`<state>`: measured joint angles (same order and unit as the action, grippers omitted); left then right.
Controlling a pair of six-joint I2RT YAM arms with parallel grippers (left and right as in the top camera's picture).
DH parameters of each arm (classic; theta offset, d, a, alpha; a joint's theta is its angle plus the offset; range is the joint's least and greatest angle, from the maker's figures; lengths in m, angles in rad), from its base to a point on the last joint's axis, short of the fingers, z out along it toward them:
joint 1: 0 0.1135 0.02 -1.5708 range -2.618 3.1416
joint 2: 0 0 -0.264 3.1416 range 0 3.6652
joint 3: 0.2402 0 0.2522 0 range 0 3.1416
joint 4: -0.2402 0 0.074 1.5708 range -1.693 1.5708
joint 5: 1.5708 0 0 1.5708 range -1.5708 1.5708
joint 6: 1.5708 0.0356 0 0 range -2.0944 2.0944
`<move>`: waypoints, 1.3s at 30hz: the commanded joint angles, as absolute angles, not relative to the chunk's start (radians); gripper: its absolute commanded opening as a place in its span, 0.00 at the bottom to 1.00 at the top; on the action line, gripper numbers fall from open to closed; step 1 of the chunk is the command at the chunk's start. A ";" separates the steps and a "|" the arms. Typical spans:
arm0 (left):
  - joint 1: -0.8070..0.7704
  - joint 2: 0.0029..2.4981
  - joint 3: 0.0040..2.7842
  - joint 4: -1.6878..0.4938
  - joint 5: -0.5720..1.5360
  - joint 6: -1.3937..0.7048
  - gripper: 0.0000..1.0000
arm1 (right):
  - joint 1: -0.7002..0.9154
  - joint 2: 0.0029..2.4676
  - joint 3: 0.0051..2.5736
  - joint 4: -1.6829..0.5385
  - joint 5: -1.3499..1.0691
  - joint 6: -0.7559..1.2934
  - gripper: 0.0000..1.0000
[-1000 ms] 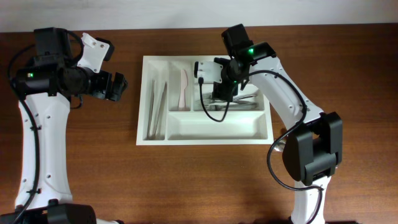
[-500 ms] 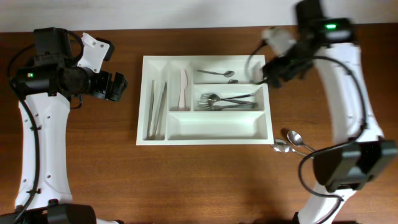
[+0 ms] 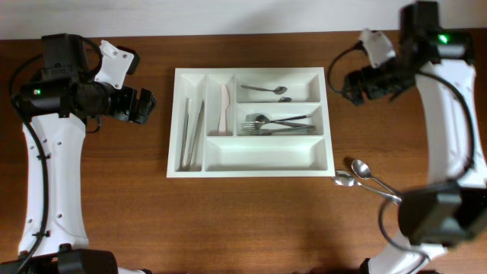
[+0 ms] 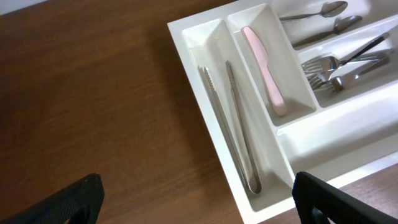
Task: Pack container
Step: 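Release the knife and withdraw the right gripper toward the spoons, then position the right gripper over the two silver spoons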
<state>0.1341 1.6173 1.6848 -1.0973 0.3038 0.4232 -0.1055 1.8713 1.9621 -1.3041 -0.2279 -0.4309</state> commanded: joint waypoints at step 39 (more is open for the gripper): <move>0.134 1.593 1.689 -1.097 0.315 0.436 0.99 | -0.237 1.470 0.875 -0.741 -0.066 -0.088 0.99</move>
